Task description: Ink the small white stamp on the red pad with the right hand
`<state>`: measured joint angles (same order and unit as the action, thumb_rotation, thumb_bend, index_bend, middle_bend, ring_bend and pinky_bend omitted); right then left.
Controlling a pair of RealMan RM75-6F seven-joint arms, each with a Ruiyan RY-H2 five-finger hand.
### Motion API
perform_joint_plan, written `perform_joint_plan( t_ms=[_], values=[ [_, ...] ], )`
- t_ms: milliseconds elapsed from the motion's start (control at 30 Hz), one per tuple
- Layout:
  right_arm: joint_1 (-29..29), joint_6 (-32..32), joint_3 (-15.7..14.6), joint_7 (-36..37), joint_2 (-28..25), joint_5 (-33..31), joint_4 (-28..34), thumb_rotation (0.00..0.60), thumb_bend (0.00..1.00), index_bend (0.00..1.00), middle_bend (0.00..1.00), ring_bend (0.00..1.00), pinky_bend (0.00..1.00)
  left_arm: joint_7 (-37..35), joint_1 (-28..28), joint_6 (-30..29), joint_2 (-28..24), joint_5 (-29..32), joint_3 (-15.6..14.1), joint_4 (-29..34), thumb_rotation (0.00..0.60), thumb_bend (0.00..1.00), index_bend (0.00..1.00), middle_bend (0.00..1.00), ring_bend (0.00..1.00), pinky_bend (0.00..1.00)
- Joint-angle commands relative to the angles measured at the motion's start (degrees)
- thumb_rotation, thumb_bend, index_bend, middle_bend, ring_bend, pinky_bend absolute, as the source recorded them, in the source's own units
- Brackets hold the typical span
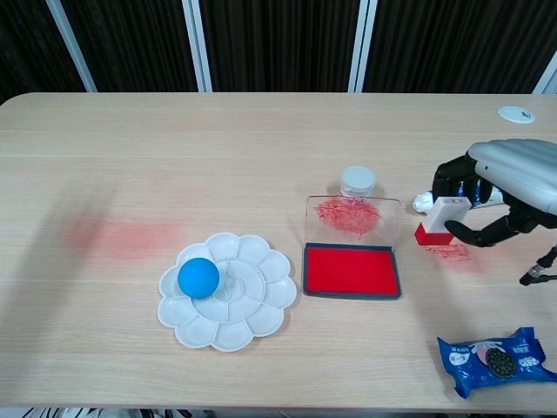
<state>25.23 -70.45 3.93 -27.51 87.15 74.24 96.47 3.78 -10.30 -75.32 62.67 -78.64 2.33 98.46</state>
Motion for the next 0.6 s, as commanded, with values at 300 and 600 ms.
perform_joint_plan(
  t_ms=[300,600],
  values=[
    [2.86,1.32,2.31,-7.22,7.27,-2.89,1.59,0.600,0.62,0.74,0.59,0.47,0.44,-0.11,-0.03,0.11,-0.10,0.05,-0.02,0.08,0.600,0.00,0.00,0.00,0.00,0.00],
    [4.13,2.08,2.56,-8.00,14.49,-4.34,-6.77,0.600,0.62,0.75,0.59,0.47,0.44,-1.03,-0.26,0.71,-0.48,0.10,0.01,0.02,0.600,0.00,0.00,0.00,0.00,0.00]
  ],
)
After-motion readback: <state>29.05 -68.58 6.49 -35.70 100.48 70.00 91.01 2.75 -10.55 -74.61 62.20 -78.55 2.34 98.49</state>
